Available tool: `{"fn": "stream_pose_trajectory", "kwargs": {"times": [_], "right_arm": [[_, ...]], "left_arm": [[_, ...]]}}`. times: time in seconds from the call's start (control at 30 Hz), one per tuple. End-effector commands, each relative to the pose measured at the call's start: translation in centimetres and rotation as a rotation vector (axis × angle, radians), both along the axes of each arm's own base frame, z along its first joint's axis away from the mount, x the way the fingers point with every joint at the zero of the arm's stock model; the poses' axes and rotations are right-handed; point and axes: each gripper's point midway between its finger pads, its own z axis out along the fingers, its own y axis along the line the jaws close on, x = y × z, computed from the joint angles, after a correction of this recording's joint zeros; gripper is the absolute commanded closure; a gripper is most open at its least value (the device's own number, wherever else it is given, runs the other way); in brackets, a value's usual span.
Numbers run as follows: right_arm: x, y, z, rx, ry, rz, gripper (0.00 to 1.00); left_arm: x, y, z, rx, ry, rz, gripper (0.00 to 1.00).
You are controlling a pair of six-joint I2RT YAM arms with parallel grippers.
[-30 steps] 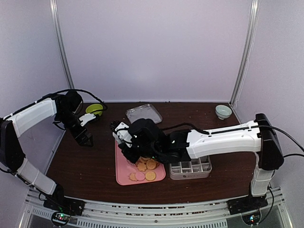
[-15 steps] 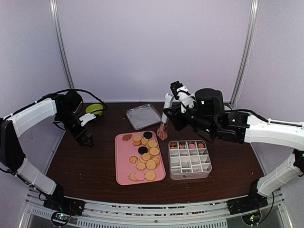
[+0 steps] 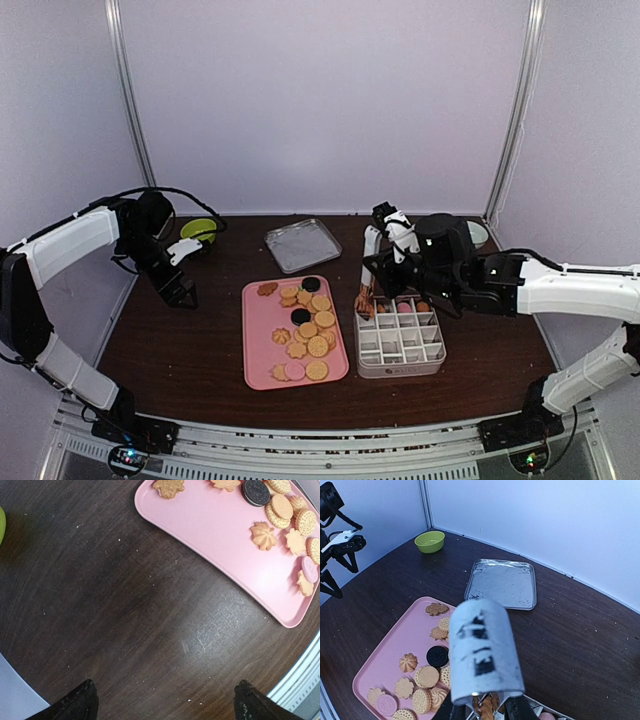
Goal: Pack the cookies
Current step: Place the fake cookies in the empty pocket of the box.
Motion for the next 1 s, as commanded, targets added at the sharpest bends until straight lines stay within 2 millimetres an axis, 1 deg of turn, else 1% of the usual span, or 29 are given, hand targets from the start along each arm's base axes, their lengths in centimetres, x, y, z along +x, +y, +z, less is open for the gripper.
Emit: {"fn": "stream_pose_trajectory", "kwargs": {"times": [0.0,0.23,0.4,0.8,0.97], "right_arm": [[0.29,-0.46,1.45,0.053,-0.032,-0.021,1.00],[-0.10,-0.94,1.56,0.063,-0.029,-0.019,1.00],[-0.33,-1.20,1.71,0.070,-0.028,-0.019,0.98],[-0.42,-1.02,1.59,0.085,-0.012,-0.015,0.88],[-0.36,-0.98,1.27,0.078,-0.006,-0.017,0.81]], "left_arm": [[0.45,-0.17,0.54,-0.023,-0.012,-0.001,0.03],[0.43,-0.25,0.54,-0.027,-0.009,-0.002,0.03],[0.47,-0.29,0.55,-0.031,-0.008,-0.002,0.03],[0.50,-0.44,0.57,-0.038,-0.007,-0.003,0.03],[0.56,-0.55,0.64,-0.043,-0.007,-0.004,0.03]]}}
